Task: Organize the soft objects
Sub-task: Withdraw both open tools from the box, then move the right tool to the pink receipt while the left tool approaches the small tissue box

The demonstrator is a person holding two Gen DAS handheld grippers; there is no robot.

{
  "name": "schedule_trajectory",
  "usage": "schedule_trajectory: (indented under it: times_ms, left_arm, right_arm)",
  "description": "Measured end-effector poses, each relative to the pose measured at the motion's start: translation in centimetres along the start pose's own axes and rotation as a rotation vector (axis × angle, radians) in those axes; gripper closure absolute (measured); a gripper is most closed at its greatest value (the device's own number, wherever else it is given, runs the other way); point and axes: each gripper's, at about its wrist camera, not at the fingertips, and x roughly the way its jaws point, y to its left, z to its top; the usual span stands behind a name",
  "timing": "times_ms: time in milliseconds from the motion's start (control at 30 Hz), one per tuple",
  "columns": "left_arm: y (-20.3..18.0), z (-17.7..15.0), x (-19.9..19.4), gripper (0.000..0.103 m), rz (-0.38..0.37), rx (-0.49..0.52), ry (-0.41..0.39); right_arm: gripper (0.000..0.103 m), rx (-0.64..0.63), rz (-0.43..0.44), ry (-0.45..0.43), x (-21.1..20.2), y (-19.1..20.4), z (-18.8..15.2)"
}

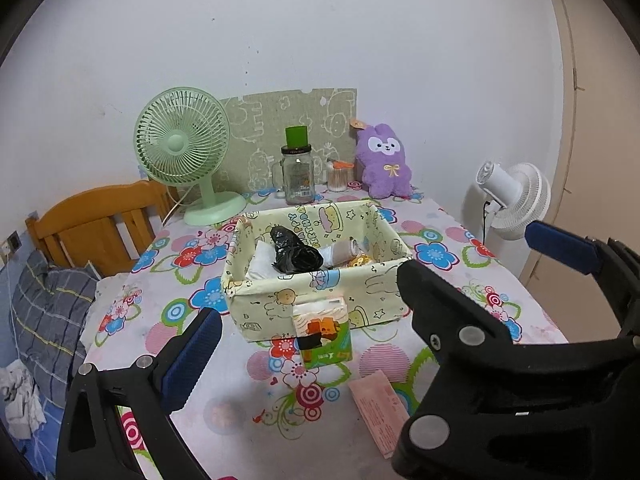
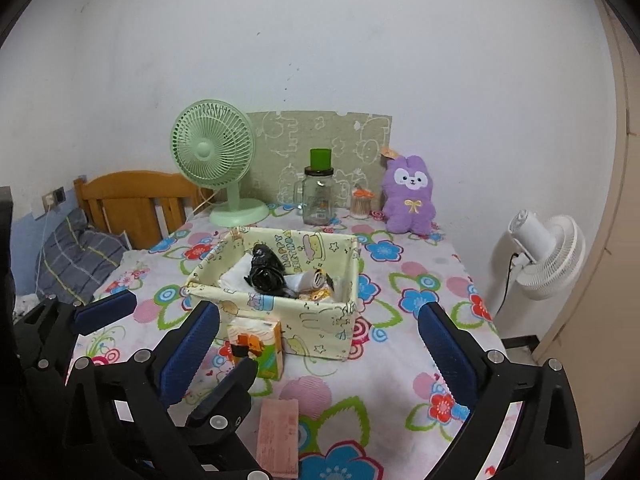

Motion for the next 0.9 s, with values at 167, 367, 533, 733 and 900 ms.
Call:
schedule_trajectory:
  times_ms: [167, 367, 533, 733, 900]
  left_arm:
    - [-0.3, -0.8, -0.5, 0.0, 0.009, -0.001, -0.011]
    - [-0.2, -1.7, -0.6, 0.0, 0.01, -0.014, -0.005]
    - [-0.2, -2.7, -0.7, 0.0, -0.003, -0.032, -0.004]
    - [-0.1, -3.8, 0.1, 0.001, 0.016, -0.032, 0.016]
    - [0.2, -4.9, 1.0, 0.001, 0.023, -0.037, 0.035]
  right_arm:
    - [0.002, 0.015, -0.033, -0.002, -0.8, 0.1, -0.9]
    - [0.002, 0.016, -0.032, 0.012, -1.0, 0.2, -1.9]
    - [0.002, 0.03, 0.004, 0.033, -0.9, 0.4, -2.7]
    - [0.002, 0.049, -0.023, 0.059, -0.2, 0.7, -4.0]
    - [0.002, 0.058, -0.025, 0.08, 0.7, 0.9, -5.1]
